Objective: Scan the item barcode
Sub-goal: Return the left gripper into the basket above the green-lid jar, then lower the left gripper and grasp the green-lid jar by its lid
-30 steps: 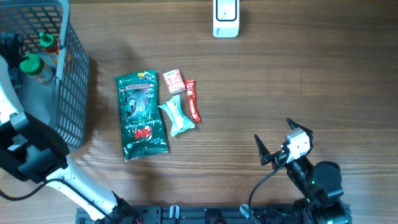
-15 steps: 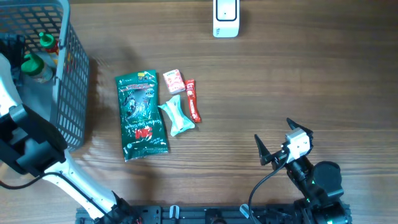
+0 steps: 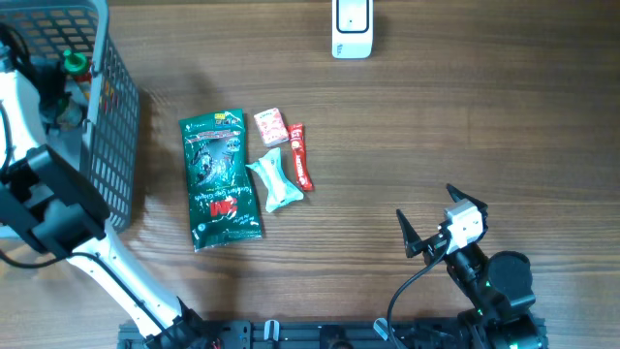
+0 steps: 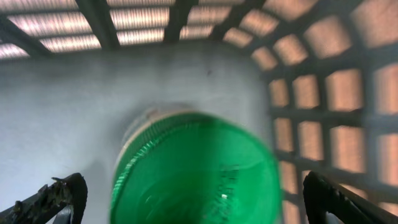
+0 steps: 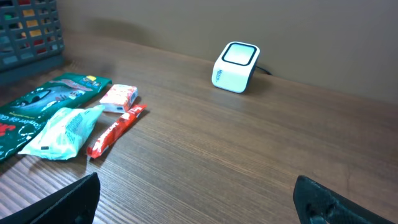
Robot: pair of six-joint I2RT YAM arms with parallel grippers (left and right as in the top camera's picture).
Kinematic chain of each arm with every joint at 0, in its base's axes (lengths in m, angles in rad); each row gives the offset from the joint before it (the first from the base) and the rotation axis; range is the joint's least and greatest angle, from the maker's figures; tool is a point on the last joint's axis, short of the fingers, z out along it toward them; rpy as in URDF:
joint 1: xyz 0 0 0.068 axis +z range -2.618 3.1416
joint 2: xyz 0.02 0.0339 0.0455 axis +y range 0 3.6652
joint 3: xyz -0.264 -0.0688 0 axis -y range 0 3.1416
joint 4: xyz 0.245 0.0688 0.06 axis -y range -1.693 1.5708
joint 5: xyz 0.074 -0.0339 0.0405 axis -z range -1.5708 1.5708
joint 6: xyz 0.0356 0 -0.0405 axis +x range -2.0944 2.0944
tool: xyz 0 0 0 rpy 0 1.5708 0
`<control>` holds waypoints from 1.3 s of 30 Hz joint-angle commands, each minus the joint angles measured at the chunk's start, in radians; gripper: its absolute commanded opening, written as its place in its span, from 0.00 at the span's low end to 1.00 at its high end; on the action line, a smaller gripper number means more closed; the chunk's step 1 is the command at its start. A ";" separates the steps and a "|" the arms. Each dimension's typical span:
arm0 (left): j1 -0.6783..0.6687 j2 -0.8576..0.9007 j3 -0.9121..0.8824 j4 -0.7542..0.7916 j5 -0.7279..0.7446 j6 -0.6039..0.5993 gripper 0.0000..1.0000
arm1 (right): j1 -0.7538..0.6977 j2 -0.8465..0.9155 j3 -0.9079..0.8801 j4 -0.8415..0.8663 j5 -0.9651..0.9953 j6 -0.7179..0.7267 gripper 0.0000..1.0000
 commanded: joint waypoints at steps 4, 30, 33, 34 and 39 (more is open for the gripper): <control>0.000 0.034 0.014 -0.029 0.001 0.017 1.00 | -0.003 -0.011 0.008 0.002 -0.013 -0.005 1.00; 0.010 0.069 0.011 -0.114 -0.104 0.072 0.72 | -0.003 -0.011 0.008 0.002 -0.013 -0.005 1.00; 0.008 0.068 0.024 -0.107 -0.093 0.075 1.00 | -0.003 -0.011 0.008 0.002 -0.013 -0.005 1.00; 0.008 0.064 0.035 -0.111 -0.077 0.095 1.00 | -0.003 -0.011 0.008 0.002 -0.013 -0.005 1.00; 0.009 0.020 0.086 -0.167 -0.044 0.130 1.00 | -0.003 -0.011 0.008 0.002 -0.013 -0.005 1.00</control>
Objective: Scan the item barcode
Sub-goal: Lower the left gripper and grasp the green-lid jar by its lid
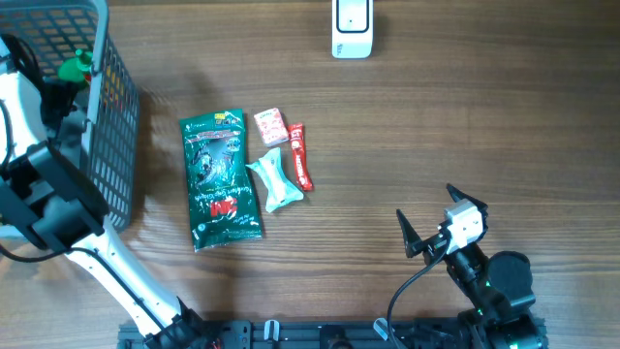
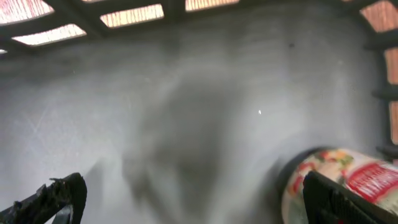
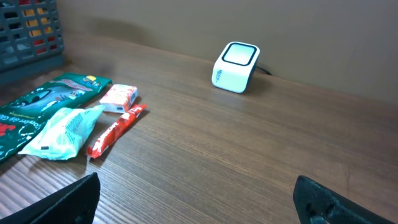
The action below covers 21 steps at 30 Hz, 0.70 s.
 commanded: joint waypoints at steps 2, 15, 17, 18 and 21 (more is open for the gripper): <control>0.001 -0.061 0.061 -0.025 0.028 0.019 1.00 | -0.003 -0.011 0.008 0.002 -0.013 -0.005 1.00; -0.026 -0.172 0.064 0.123 0.221 0.024 1.00 | -0.003 -0.011 0.008 0.002 -0.013 -0.005 1.00; -0.039 -0.164 0.064 0.149 0.222 0.024 1.00 | -0.003 -0.011 0.008 0.002 -0.013 -0.005 1.00; -0.047 -0.160 0.064 0.161 0.222 0.024 1.00 | -0.003 -0.011 0.008 0.002 -0.013 -0.005 1.00; -0.071 -0.142 0.064 0.190 0.222 0.024 1.00 | -0.003 -0.011 0.008 0.002 -0.013 -0.005 1.00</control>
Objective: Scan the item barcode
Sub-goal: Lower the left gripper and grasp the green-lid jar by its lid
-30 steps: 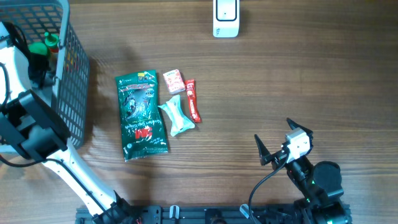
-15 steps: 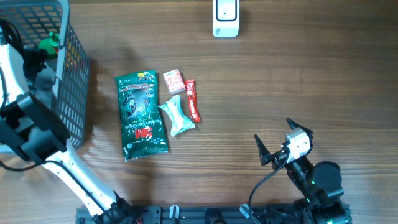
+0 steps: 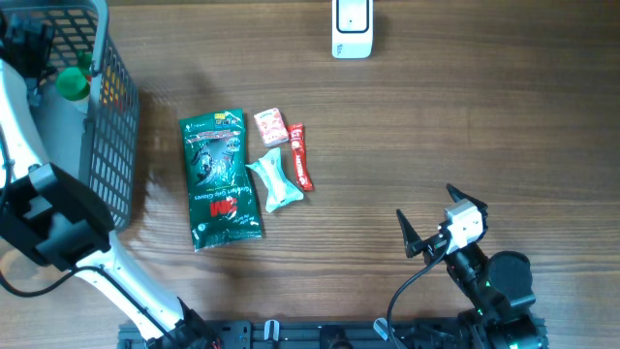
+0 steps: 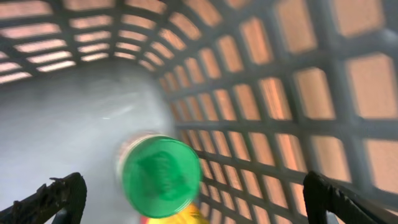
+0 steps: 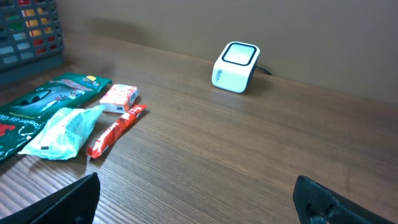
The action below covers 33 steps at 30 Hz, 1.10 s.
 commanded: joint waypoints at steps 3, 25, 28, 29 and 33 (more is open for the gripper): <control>-0.044 0.052 0.006 0.052 0.021 0.020 1.00 | -0.003 -0.011 0.008 0.002 -0.013 -0.005 1.00; -0.015 0.142 0.005 0.025 -0.027 0.019 1.00 | -0.003 -0.011 0.008 0.002 -0.013 -0.005 1.00; -0.014 0.162 0.005 0.024 -0.045 0.019 1.00 | -0.003 -0.011 0.008 0.002 -0.013 -0.005 1.00; -0.014 0.172 0.005 0.025 -0.045 0.019 1.00 | -0.003 -0.011 0.008 0.002 -0.013 -0.005 1.00; -0.013 0.206 0.005 0.034 -0.045 0.019 1.00 | -0.003 -0.011 0.008 0.002 -0.013 -0.004 1.00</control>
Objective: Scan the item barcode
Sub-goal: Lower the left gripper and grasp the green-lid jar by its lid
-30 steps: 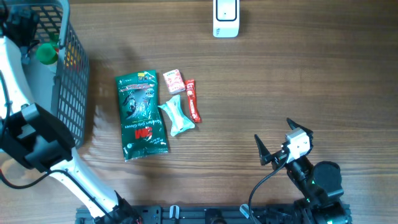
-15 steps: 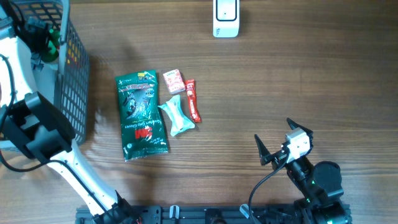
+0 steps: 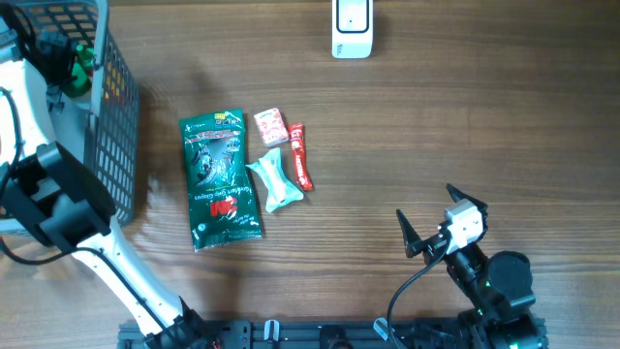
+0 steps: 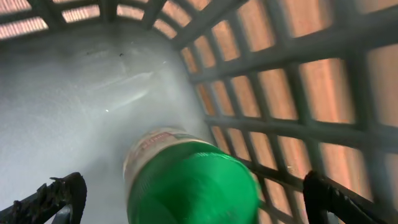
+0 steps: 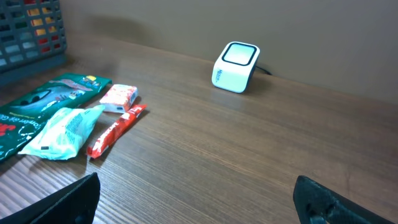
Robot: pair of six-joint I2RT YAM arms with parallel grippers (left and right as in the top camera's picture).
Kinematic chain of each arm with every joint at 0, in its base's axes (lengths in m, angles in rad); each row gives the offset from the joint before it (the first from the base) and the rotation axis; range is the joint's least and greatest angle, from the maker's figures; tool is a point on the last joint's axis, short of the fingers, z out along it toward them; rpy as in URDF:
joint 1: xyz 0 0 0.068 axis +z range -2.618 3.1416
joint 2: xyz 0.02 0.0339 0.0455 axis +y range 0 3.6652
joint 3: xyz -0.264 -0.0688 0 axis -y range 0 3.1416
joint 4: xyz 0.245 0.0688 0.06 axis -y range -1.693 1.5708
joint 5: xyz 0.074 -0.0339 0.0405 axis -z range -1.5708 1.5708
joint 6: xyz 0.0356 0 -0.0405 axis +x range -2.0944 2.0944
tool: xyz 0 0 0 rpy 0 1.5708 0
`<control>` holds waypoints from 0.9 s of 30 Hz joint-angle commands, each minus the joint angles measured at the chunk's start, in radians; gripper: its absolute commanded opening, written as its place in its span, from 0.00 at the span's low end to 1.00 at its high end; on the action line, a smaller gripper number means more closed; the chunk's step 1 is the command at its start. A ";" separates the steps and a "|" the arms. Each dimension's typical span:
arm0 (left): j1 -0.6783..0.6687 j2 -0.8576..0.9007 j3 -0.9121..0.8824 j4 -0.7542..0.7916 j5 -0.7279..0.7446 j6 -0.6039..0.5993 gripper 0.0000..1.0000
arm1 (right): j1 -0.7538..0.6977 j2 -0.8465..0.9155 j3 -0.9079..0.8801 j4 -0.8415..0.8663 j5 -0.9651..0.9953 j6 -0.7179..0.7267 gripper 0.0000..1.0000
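Note:
A green-capped bottle (image 4: pixel 189 183) stands inside the grey mesh basket (image 3: pixel 108 116), close to its right wall. My left gripper (image 4: pixel 196 208) is open inside the basket, one finger on each side of the cap, apart from it. In the overhead view the cap (image 3: pixel 85 53) peeks out beside the left arm. The white scanner (image 3: pixel 351 27) sits at the table's far edge and shows again as the scanner (image 5: pixel 236 66). Near the front right, my right gripper (image 3: pixel 428 215) is open and holds nothing.
Right of the basket lie a dark green pouch (image 3: pixel 221 179), a pale green packet (image 3: pixel 274 181), a small pink packet (image 3: pixel 270 126) and a red stick pack (image 3: pixel 301 155). The basket's mesh wall (image 4: pixel 280 93) rises close on the bottle's right.
My left gripper has come nearer to the green-capped bottle: the cap was small and ahead of the fingers, and now it is large between them. The right arm has not moved.
First my open left gripper was in the basket with the green cap close between its fingers. Then it faced the basket floor, a labelled bottle at the right edge. Later the cap showed farther off by the mesh wall. Now the cap sits between the fingers again.

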 commanded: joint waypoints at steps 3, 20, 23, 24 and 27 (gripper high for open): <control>0.001 0.059 0.005 0.012 -0.021 0.020 1.00 | -0.003 -0.011 0.008 0.002 -0.013 -0.005 1.00; 0.016 0.118 0.006 -0.129 -0.022 0.054 0.93 | -0.003 -0.011 0.008 0.002 -0.013 -0.005 1.00; 0.046 0.111 0.006 -0.181 -0.021 0.053 0.90 | -0.003 -0.011 0.008 0.002 -0.013 -0.004 1.00; 0.058 0.110 0.006 -0.197 -0.021 0.053 0.90 | -0.003 -0.011 0.008 0.002 -0.013 -0.005 1.00; 0.091 0.105 0.006 -0.239 -0.021 0.053 0.90 | -0.003 -0.011 0.008 0.002 -0.013 -0.005 1.00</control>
